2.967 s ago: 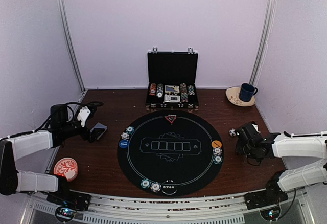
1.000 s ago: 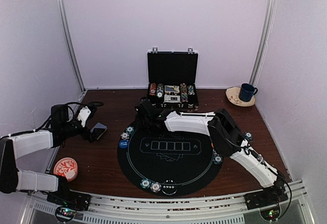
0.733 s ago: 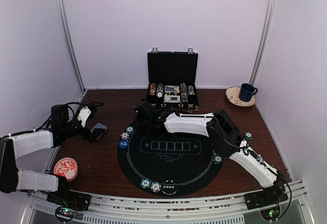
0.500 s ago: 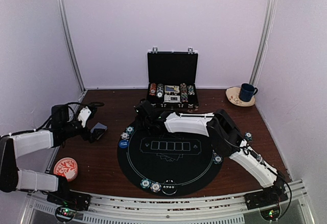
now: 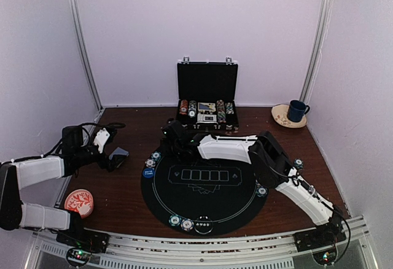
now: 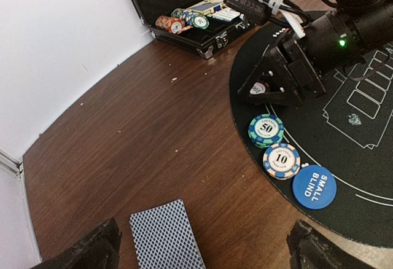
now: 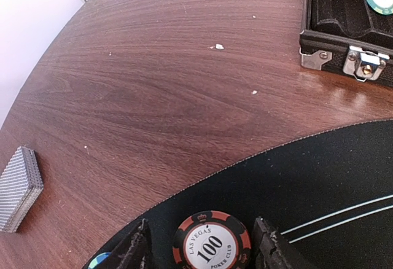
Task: Distribute texas hold em gaming equipment
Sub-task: Place the poker chips pile in the small blind area.
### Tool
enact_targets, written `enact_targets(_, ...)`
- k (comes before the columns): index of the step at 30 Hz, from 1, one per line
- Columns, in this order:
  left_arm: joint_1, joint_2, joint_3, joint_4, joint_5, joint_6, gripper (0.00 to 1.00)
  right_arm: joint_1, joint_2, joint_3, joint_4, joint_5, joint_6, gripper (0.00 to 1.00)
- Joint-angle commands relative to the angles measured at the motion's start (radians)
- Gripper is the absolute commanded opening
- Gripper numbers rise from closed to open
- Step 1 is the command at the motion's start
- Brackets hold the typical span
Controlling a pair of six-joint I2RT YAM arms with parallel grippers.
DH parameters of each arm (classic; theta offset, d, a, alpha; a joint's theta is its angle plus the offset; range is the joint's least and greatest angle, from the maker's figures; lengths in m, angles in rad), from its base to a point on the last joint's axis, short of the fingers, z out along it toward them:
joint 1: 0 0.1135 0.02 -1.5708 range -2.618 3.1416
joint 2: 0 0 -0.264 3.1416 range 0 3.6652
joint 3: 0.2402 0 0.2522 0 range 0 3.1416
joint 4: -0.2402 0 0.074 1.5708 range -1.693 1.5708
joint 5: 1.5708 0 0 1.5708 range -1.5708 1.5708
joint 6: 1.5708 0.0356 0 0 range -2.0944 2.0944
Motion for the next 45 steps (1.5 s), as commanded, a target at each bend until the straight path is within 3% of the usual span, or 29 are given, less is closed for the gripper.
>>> enact_targets(1,-0.002,0.001,-0.001,0.045,0.006,0.011,0.98,-0.009,-0.012,-0.037,0.044,-0.013,0.021,0.58)
enact_targets(13,-0.001,0.005,0.001,0.045,0.005,0.012,0.98,-0.041,-0.003,-0.067,0.091,-0.051,0.054,0.63)
enact_targets(29,-0.001,0.006,0.000,0.046,0.005,0.012,0.98,-0.019,-0.003,-0.053,-0.008,-0.088,0.018,0.62)
enact_targets(45,-0.002,0.005,0.000,0.046,0.006,0.013,0.98,0.016,-0.022,-0.071,0.033,-0.160,-0.027,0.62)
